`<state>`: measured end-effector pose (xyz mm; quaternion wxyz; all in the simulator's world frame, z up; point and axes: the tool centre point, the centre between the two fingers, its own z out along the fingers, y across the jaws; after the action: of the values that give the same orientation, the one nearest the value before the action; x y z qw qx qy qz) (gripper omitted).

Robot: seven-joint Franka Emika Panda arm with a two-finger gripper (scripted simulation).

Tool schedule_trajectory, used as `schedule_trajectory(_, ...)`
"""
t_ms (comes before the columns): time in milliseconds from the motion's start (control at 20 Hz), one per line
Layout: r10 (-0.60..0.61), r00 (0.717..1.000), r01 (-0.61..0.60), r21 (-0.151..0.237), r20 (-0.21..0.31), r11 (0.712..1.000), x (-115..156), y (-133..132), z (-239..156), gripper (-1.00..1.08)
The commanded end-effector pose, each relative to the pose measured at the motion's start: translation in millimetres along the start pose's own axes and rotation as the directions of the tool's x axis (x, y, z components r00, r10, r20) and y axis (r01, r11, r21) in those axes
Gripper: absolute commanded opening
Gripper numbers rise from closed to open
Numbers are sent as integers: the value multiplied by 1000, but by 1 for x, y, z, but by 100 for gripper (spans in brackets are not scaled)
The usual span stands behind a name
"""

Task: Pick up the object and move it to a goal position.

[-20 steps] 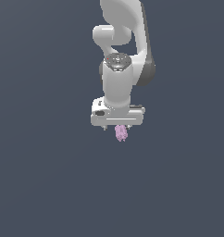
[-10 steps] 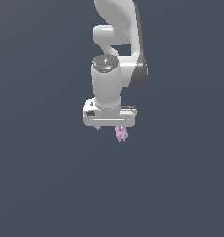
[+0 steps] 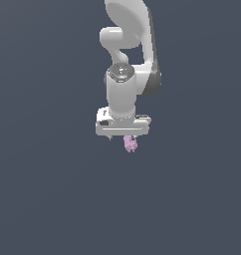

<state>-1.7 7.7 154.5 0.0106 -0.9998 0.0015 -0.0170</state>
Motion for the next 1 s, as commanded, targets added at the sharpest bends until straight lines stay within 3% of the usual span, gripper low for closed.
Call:
schedule_trajectory(0, -26, 1000, 26, -4, 8, 1000, -10, -9, 10, 100)
schedule_trajectory(450, -114, 993, 115, -16, 33, 993, -46, -38, 41, 100)
schedule_trajectory(950, -125, 991, 126, -16, 36, 992, -52, -41, 50, 100)
